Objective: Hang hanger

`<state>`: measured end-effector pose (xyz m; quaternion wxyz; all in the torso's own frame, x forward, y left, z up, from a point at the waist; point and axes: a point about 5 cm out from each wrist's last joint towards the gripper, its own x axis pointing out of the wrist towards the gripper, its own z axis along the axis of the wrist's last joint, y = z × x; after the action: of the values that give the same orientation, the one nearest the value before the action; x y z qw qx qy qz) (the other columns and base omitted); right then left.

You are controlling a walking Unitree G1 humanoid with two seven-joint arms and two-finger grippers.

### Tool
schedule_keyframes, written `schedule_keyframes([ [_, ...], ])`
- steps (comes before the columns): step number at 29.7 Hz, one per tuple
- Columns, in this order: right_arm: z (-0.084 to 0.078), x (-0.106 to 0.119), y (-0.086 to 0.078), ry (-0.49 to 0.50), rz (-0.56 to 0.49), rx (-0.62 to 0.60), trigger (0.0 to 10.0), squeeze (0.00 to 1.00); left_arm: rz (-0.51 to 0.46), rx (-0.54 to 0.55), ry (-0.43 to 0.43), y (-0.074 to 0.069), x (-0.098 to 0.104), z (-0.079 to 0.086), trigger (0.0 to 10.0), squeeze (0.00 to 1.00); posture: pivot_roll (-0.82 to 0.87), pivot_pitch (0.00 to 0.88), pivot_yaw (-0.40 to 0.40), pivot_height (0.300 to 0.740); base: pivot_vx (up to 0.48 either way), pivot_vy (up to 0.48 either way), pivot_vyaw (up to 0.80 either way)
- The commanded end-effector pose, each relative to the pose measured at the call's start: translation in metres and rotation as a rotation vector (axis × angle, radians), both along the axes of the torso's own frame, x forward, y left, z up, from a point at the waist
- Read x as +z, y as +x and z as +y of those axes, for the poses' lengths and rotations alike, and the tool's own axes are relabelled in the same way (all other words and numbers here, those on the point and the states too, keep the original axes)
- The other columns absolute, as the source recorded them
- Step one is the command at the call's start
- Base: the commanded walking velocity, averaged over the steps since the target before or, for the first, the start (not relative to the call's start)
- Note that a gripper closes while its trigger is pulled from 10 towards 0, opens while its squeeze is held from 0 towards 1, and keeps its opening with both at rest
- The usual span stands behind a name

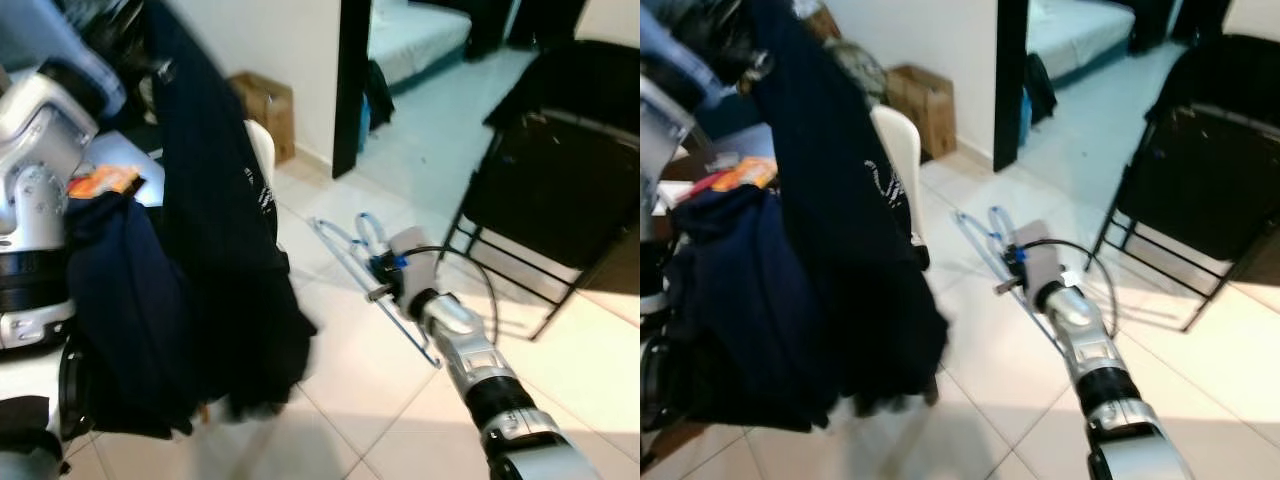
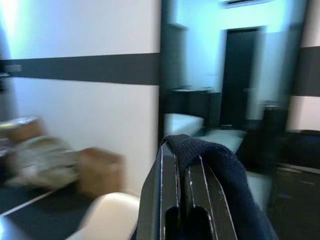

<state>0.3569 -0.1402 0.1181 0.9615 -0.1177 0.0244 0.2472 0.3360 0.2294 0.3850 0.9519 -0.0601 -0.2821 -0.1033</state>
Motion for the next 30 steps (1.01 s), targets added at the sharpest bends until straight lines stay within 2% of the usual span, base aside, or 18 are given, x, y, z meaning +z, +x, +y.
schedule_keyframes([
  [1,-0.004,-0.004,-0.002,-0.003,0.011,-0.004,10.0,0.00,-0.005,0.077,-0.027,-0.002,-0.002,0.008,10.0,0.00,-0.01,0.070,0.066,0.740,0.371,0.000,0.80],
  [3,-0.005,-0.004,-0.002,0.025,0.015,-0.019,10.0,0.00,0.096,0.222,-0.121,0.001,-0.025,0.022,10.0,0.00,-0.01,0.074,0.062,0.740,0.341,0.000,0.40],
  [4,-0.005,-0.004,-0.002,0.025,0.015,-0.019,10.0,0.00,0.096,0.222,-0.121,0.001,-0.025,0.022,10.0,0.00,-0.01,0.074,0.062,0.740,0.319,0.000,0.00],
  [5,-0.006,-0.004,-0.002,0.036,0.017,-0.027,10.0,0.00,0.135,0.269,-0.154,0.002,-0.034,0.026,10.0,0.00,-0.01,0.074,0.062,0.740,0.319,0.000,0.00],
  [8,-0.007,-0.003,-0.002,0.040,0.017,-0.029,10.0,0.00,0.169,0.307,-0.156,0.001,-0.043,0.029,10.0,0.00,-0.01,0.076,0.059,0.740,0.106,0.000,0.00],
  [9,-0.007,-0.003,-0.001,0.040,0.017,-0.028,10.0,0.00,0.201,0.371,-0.155,0.001,-0.053,0.037,10.0,0.00,-0.01,0.076,0.056,0.740,0.000,0.000,0.00],
  [10,-0.007,-0.003,-0.001,0.040,0.017,-0.028,10.0,0.00,0.201,0.371,-0.155,0.001,-0.053,0.037,10.0,0.00,-0.01,0.076,0.056,0.740,0.000,0.000,0.00],
  [12,-0.007,-0.003,-0.001,0.037,0.016,-0.025,10.0,0.00,0.259,0.500,-0.162,-0.002,-0.070,0.058,10.0,0.00,-0.01,0.076,0.056,0.740,0.000,0.000,0.00],
  [13,-0.007,-0.003,-0.001,0.037,0.016,-0.025,10.0,0.00,0.259,0.500,-0.162,-0.002,-0.070,0.058,10.0,0.00,-0.01,0.076,0.056,0.740,0.000,0.000,0.00],
  [16,-0.008,-0.003,-0.001,0.034,0.017,-0.027,10.0,0.00,0.300,0.647,-0.198,-0.007,-0.089,0.094,10.0,0.00,-0.01,0.074,0.059,0.740,0.000,0.000,0.00],
  [17,-0.008,-0.003,-0.001,0.034,0.017,-0.027,10.0,0.00,0.300,0.647,-0.198,-0.007,-0.089,0.094,10.0,0.00,-0.01,0.074,0.059,0.740,0.000,0.000,0.00],
  [19,-0.008,-0.003,-0.001,0.033,0.017,-0.027,10.0,0.00,0.311,0.720,-0.222,-0.011,-0.095,0.113,10.0,0.00,-0.01,0.070,0.056,0.740,0.000,0.000,0.00],
  [20,-0.008,-0.003,-0.001,0.033,0.017,-0.027,10.0,0.00,0.311,0.720,-0.222,-0.011,-0.095,0.113,10.0,0.00,-0.01,0.070,0.056,0.740,0.000,0.000,0.00],
  [22,-0.008,-0.003,-0.001,0.032,0.017,-0.028,10.0,0.00,0.322,0.821,-0.220,-0.017,-0.099,0.138,10.0,0.00,-0.01,0.068,0.056,0.740,0.000,0.000,0.00],
  [23,-0.008,-0.003,-0.001,0.032,0.017,-0.028,10.0,0.00,0.322,0.821,-0.220,-0.017,-0.099,0.138,10.0,0.00,-0.01,0.068,0.056,0.740,0.000,0.000,0.00],
  [26,-0.008,-0.004,-0.001,0.032,0.019,-0.028,10.0,0.00,0.354,0.871,-0.230,-0.019,-0.105,0.158,10.0,0.00,-0.01,0.063,0.051,0.740,0.000,0.000,0.00],
  [28,-0.008,-0.004,-0.001,0.032,0.020,-0.027,10.0,0.00,0.364,0.868,-0.238,-0.018,-0.107,0.161,10.0,0.00,-0.01,0.063,0.051,0.740,0.000,0.000,0.00],
  [30,-0.008,-0.004,-0.001,0.033,0.021,-0.025,10.0,0.00,0.404,0.845,-0.203,-0.013,-0.117,0.161,10.0,0.00,-0.01,0.062,0.049,0.740,0.000,0.000,0.00],
])
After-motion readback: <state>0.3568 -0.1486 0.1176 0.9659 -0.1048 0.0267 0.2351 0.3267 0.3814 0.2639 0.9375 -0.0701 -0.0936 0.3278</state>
